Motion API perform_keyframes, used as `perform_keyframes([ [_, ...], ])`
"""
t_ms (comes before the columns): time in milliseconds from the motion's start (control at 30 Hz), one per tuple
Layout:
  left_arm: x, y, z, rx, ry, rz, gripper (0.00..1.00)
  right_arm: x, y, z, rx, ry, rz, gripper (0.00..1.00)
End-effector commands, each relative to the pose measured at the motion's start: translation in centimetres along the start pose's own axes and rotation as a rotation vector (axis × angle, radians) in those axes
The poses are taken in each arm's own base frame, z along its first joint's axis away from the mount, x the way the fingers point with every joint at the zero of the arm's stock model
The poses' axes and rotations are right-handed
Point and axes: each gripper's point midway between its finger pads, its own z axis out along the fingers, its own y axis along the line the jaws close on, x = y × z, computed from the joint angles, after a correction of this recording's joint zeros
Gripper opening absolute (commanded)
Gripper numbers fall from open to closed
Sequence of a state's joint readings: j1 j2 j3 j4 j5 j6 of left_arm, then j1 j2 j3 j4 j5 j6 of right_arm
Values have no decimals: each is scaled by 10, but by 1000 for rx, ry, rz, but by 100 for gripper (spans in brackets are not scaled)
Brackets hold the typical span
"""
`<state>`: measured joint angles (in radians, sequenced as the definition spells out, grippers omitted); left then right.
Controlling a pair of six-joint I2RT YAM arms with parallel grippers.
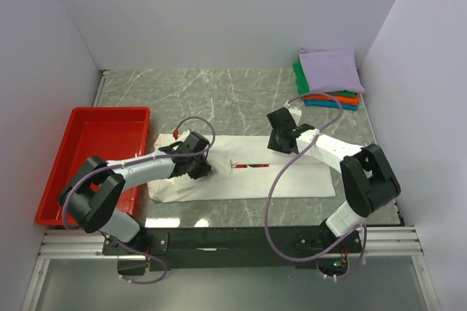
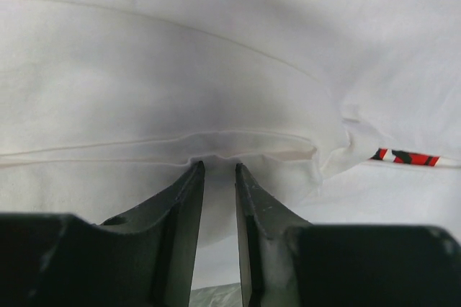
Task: Fold and stack the t-shirts
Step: Fold the tshirt
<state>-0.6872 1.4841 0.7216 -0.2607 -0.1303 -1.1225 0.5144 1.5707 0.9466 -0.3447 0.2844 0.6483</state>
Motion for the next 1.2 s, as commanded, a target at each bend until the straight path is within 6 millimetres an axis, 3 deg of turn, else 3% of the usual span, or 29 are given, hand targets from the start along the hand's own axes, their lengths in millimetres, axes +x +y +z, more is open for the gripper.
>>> perform_keyframes([
  [0, -12, 29, 9, -138, -33, -47, 31, 10, -44, 18, 141, 36, 8, 43],
  [167, -30, 36, 22, -202, -49, -78, 31, 26, -61, 25, 192, 92, 37, 43],
  [400, -65, 34, 36, -249, -68, -95, 31, 54, -50, 16, 134, 204, 67, 43],
  [500, -86, 27, 45, -266, -83, -76, 31, 74, -39, 7, 53, 262, 100, 41],
  [533, -93, 24, 48, -268, -88, -71, 31, 88, -40, 4, 40, 292, 101, 41],
  [567, -105, 16, 56, -264, -94, -45, 30, 93, -25, -3, -33, 302, 113, 40],
  [633, -116, 14, 63, -297, -93, -24, 31, 117, -19, -12, -62, 339, 146, 40],
  [667, -129, 3, 73, -285, -97, 7, 30, 117, -9, -17, -104, 321, 160, 40],
  [733, -139, -5, 82, -285, -78, 65, 30, 144, 12, -31, -171, 361, 186, 40],
  [800, -153, -27, 101, -242, -60, 108, 29, 165, 38, -52, -250, 401, 236, 40],
  [833, -156, -33, 108, -234, -45, 129, 29, 178, 40, -57, -261, 423, 251, 41],
  [900, -164, -54, 126, -187, -14, 186, 30, 182, 66, -71, -354, 446, 355, 41],
  [933, -167, -63, 131, -157, -5, 206, 30, 196, 76, -81, -394, 477, 346, 41],
  [1033, -168, -96, 153, -15, 57, 271, 32, 187, 118, -99, -504, 465, 370, 42],
  [1167, -174, -117, 170, 53, 75, 294, 33, 177, 126, -94, -467, 421, 313, 44],
])
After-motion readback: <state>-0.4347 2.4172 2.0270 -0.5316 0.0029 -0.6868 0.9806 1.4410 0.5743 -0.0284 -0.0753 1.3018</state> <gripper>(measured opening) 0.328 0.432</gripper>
